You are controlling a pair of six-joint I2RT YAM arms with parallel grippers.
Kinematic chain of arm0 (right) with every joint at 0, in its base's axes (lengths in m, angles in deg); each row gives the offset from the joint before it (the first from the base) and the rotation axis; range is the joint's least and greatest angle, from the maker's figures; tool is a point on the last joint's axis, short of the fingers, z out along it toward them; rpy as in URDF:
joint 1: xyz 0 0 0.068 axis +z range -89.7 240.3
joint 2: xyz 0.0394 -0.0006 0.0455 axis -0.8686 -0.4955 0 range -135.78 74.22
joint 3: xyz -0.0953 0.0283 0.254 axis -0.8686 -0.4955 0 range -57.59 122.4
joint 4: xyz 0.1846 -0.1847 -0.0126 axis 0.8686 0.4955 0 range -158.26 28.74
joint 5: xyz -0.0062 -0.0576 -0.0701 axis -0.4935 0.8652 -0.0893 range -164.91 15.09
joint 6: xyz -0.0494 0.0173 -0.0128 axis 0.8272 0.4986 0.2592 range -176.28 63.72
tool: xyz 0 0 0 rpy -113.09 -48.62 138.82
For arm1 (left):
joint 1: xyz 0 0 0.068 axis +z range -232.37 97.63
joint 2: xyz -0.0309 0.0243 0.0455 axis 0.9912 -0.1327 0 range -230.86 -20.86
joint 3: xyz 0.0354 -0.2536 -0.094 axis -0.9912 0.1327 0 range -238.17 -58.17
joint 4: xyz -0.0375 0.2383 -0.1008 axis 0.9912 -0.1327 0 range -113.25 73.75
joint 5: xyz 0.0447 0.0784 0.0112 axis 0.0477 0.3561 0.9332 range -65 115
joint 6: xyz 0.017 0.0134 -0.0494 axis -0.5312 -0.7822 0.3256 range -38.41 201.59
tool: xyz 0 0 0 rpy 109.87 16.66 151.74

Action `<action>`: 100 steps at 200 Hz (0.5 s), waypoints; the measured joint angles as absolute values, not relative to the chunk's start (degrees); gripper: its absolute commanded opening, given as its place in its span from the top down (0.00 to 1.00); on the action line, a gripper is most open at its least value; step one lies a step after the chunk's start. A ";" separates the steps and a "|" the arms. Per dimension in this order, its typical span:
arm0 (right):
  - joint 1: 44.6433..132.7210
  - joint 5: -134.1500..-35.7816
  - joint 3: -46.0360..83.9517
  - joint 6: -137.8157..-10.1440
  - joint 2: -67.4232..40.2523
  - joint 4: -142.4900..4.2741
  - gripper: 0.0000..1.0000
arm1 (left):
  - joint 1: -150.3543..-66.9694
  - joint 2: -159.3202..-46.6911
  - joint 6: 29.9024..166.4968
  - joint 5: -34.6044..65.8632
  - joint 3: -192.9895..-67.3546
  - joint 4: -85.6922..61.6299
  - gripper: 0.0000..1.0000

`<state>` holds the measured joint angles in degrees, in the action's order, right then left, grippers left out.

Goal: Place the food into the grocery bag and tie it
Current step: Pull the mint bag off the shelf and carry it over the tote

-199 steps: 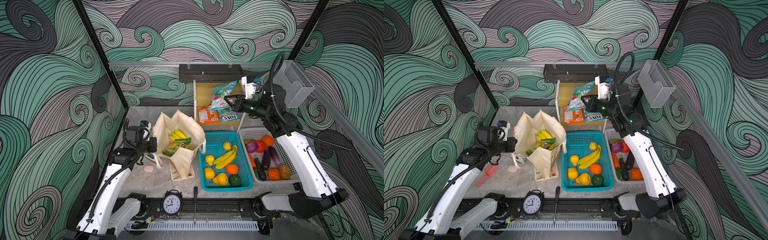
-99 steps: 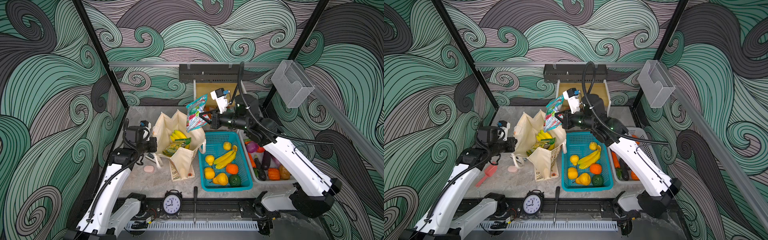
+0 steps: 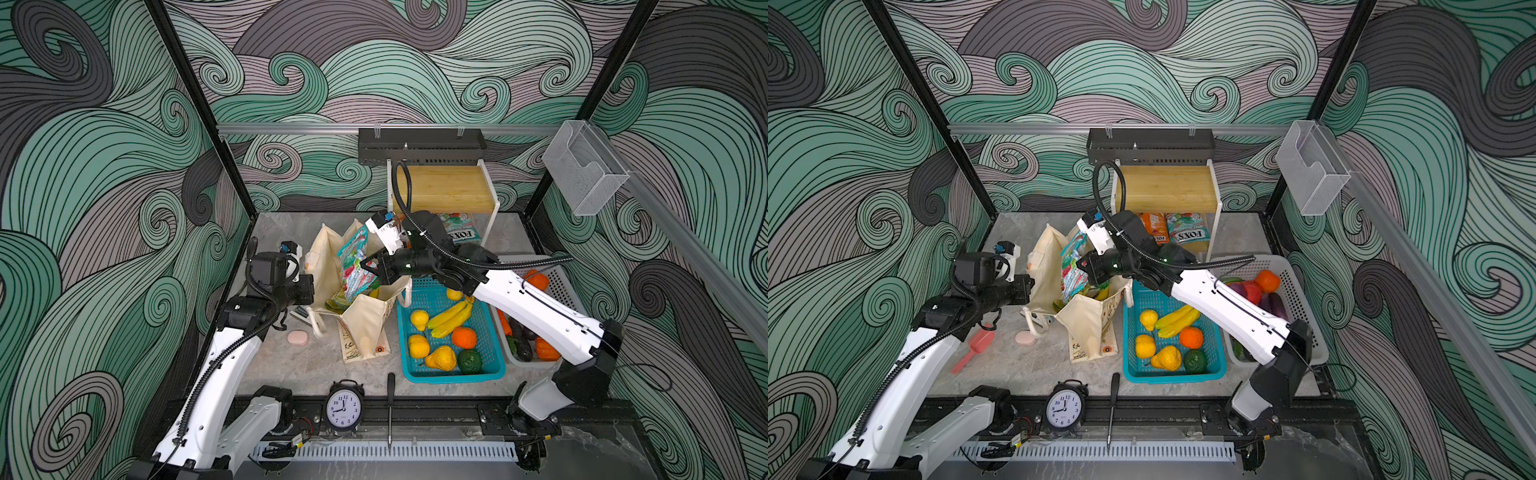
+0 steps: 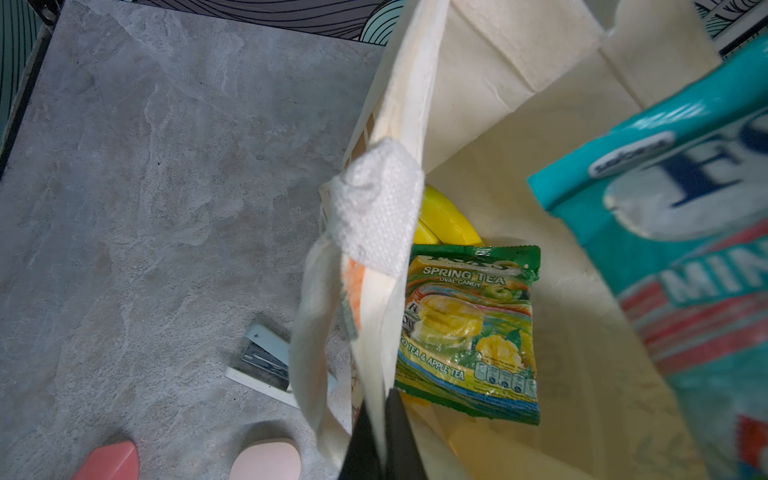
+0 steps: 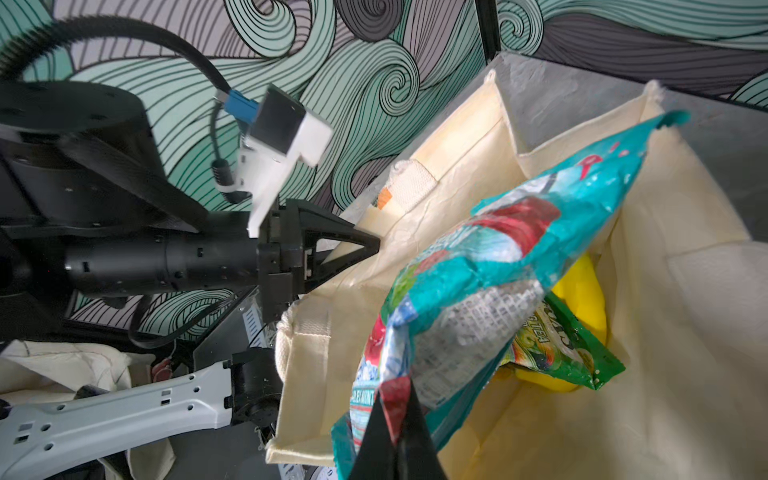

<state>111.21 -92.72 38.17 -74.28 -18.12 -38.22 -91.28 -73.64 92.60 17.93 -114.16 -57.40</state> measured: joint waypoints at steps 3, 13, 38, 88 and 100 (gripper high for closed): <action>111.26 -92.85 38.17 -74.30 -18.62 -38.26 1.00 | -91.28 -73.64 92.60 17.93 -114.16 -57.40 1.00; 111.50 -92.98 38.17 -74.37 -19.76 -38.32 1.00 | -91.28 -73.64 92.60 17.95 -114.16 -57.40 1.00; 112.74 -92.98 38.08 -74.69 -21.40 -38.35 1.00 | -91.28 -73.64 92.60 17.93 -114.16 -57.40 1.00; 114.60 -96.50 32.93 -79.07 -19.98 -42.13 1.00 | -91.28 -73.64 92.60 17.93 -114.16 -57.42 1.00; 114.62 -96.34 31.81 -79.44 -19.69 -42.19 1.00 | -91.28 -73.64 92.60 17.93 -114.16 -57.42 1.00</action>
<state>114.62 -96.34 31.81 -79.44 -19.69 -42.19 -91.28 -73.64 92.60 17.93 -114.16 -57.42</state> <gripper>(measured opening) 0.051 0.048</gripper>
